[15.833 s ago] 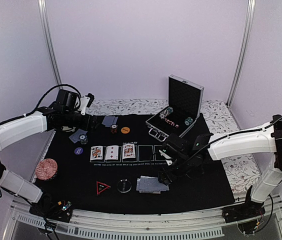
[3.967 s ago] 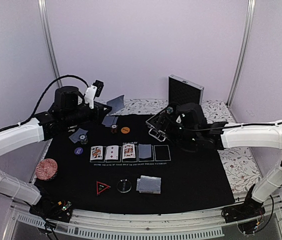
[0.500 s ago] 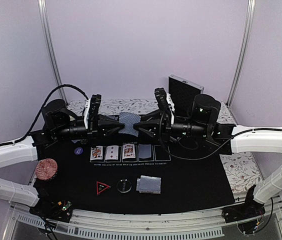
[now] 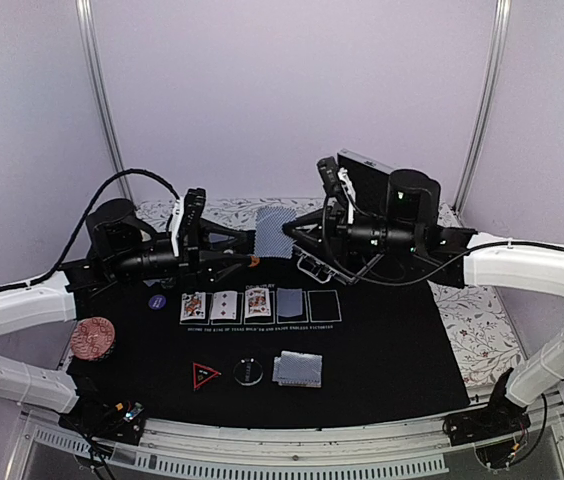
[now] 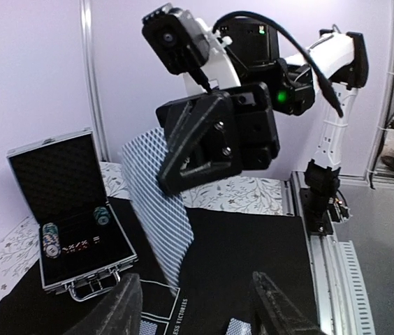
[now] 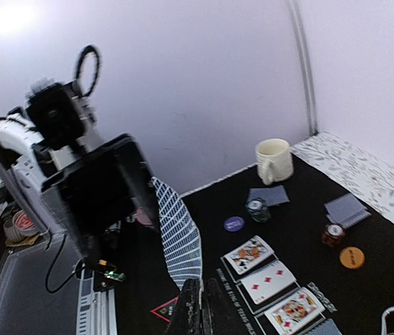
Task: Distribute texas hold em gaming equipment
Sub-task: Pass from the left arm to the right, then place the poker card in the community card area.
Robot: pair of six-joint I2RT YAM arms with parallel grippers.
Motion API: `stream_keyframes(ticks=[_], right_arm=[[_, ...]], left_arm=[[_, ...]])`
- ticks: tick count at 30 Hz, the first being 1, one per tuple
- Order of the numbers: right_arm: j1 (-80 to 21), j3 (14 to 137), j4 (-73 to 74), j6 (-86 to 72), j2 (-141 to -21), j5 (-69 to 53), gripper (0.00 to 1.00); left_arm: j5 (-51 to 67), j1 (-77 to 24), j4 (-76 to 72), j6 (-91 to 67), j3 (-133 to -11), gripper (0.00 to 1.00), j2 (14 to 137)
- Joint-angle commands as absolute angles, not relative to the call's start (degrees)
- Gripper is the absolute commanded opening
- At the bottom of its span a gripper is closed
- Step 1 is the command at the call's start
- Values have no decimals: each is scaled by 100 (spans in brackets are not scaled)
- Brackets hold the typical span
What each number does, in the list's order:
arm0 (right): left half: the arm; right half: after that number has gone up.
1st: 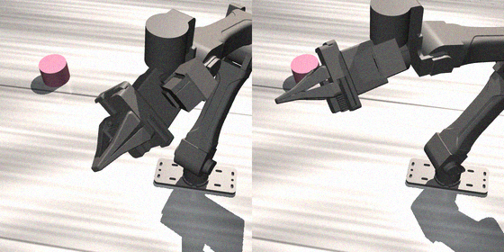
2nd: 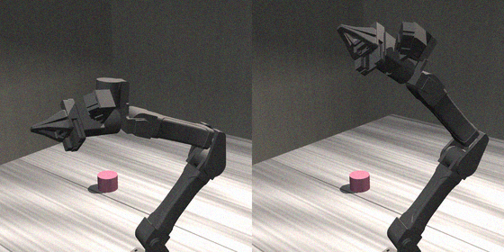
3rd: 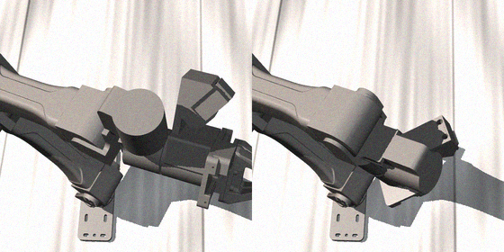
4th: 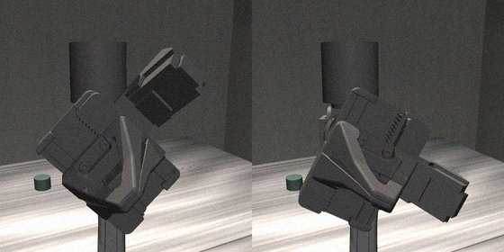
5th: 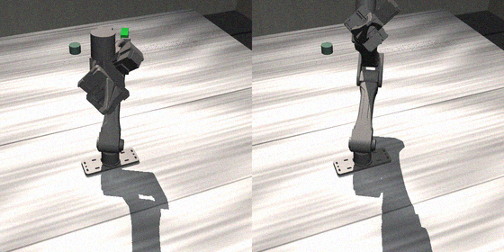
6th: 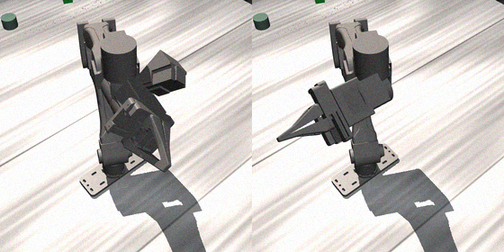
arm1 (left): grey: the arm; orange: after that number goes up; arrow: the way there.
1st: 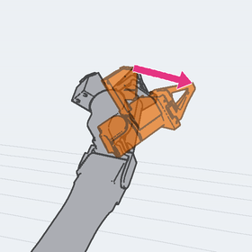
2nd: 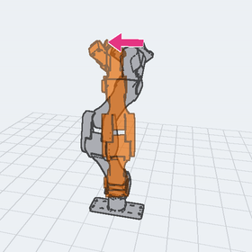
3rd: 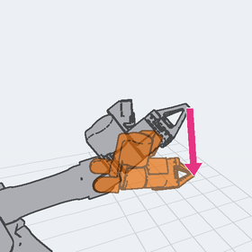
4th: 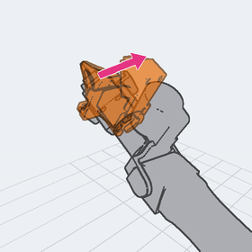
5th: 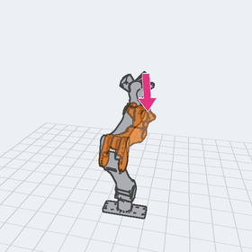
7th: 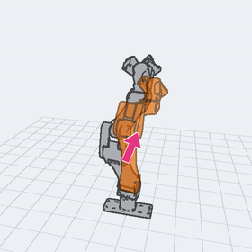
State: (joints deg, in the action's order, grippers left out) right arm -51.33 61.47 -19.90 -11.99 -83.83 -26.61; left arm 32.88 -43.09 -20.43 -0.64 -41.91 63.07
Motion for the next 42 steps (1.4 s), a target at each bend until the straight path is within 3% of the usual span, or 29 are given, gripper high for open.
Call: stream_keyframes(ticks=[1,6,16,25,35,42], right_arm=[[-4377,6825,401,-1612,-8636,-2282,2],[-3617,7274,2616,-1561,-9295,-2124,2],[-3104,7371,2940,-1459,-10721,-3226,2],[-3076,7663,2560,-1639,-11586,-3510,2],[-3052,7634,2374,-1971,-11691,-2994,7],[-3050,7561,1942,-2245,-11757,-3236,4]], left_arm=[[2019,-4280,-1672,102,-4410,56,6375],[310,-4276,-1242,233,-4595,68,6587],[-681,-4278,-897,242,-4761,90,6802],[-777,-4268,-796,270,-4818,93,6885],[-807,-4266,-783,285,-4816,93,6877],[-793,-4272,-790,308,-4816,93,6869]])
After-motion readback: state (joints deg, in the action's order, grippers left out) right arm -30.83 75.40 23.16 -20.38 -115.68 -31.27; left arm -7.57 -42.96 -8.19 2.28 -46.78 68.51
